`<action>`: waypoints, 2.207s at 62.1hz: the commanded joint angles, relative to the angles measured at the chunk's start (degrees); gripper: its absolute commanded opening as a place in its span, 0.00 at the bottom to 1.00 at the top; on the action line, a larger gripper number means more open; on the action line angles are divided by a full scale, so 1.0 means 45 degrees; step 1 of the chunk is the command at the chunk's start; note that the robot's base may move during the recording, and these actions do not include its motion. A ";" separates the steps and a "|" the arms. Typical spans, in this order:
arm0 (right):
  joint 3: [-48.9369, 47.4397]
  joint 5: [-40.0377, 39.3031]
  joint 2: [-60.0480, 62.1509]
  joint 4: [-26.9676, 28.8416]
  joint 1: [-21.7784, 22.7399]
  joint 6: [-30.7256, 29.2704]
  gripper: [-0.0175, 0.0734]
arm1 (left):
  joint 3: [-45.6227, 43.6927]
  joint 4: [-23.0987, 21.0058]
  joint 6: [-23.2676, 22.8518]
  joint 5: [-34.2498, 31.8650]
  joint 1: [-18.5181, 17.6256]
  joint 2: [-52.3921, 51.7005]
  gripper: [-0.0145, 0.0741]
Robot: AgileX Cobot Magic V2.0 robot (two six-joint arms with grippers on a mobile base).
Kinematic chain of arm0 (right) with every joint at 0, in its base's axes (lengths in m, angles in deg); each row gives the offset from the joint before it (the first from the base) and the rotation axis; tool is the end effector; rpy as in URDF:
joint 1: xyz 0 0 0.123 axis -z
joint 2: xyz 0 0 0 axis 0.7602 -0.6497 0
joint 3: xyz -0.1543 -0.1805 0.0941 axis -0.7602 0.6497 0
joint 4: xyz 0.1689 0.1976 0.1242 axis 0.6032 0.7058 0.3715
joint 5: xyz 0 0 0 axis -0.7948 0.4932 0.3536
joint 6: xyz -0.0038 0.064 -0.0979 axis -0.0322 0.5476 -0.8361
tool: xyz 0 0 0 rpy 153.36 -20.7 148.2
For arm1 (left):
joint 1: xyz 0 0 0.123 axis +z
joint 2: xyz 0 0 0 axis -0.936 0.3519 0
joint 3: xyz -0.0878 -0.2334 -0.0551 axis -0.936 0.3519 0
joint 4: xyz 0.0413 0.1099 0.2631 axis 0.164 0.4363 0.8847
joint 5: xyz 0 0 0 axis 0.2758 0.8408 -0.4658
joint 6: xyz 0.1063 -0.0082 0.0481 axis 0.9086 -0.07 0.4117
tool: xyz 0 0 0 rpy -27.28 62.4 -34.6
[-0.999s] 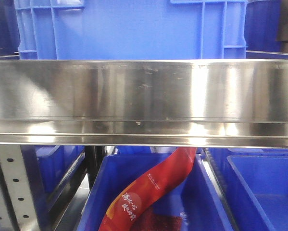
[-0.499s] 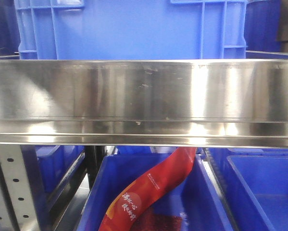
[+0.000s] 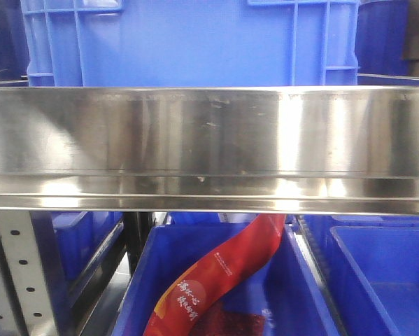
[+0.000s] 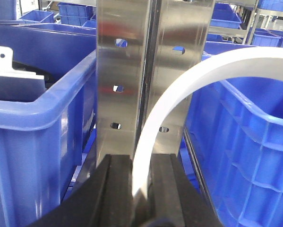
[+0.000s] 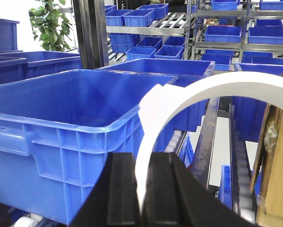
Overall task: Grab PVC pipe and place in blue bin
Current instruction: 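Move both grippers holding the white clamps over the open blue bin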
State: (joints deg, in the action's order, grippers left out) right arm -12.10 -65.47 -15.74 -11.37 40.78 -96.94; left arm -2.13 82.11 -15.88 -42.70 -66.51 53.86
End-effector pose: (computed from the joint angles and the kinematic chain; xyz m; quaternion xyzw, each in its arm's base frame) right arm 0.1776 0.0354 0.3797 -0.0579 0.7216 0.0972 0.6830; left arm 0.2034 0.0066 0.3466 -0.0353 0.7531 -0.0186 0.6567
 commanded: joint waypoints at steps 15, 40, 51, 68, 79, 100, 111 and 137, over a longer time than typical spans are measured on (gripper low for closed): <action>-0.0059 -0.0452 0.0058 0.0543 0.0014 -0.0040 0.01 | -0.0184 -0.0693 -0.0026 -0.0188 -0.0062 -0.0078 0.04; -0.1025 0.0593 0.0058 0.0726 0.0014 -0.0040 0.01 | -0.1400 -0.0906 -0.0026 0.0164 -0.0529 0.0048 0.04; -0.1052 0.0770 0.0058 0.0726 0.0014 -0.0040 0.01 | -0.1428 -0.0906 -0.0026 0.0164 -0.0729 0.0080 0.04; -0.1052 0.0915 0.0058 0.0747 0.0014 -0.0040 0.01 | -0.1428 -0.1394 -0.0026 0.0164 -0.0725 0.0080 0.04; -0.1052 0.1125 0.0058 0.0747 0.0014 -0.0040 0.01 | -0.1478 -0.1666 -0.0026 0.1061 -0.0725 0.0080 0.04; -0.1052 0.0316 -0.0084 0.1477 0.0014 -0.0040 0.01 | -0.1815 -0.2644 0.0573 0.1624 -0.0725 0.0779 0.04; -0.1070 0.0316 -0.0473 0.1681 0.0014 -0.0040 0.01 | -0.2805 -0.4781 0.2747 0.1620 -0.0725 0.1456 0.04; -0.2433 0.0744 -0.1218 0.1823 -0.0041 -0.0040 0.01 | -0.4693 -0.7052 0.4575 0.2665 -0.1121 0.3182 0.04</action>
State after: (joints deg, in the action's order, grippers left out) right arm -21.17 -62.23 -19.21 -3.53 40.73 -96.94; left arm -21.93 53.92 2.03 -31.04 -70.17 66.32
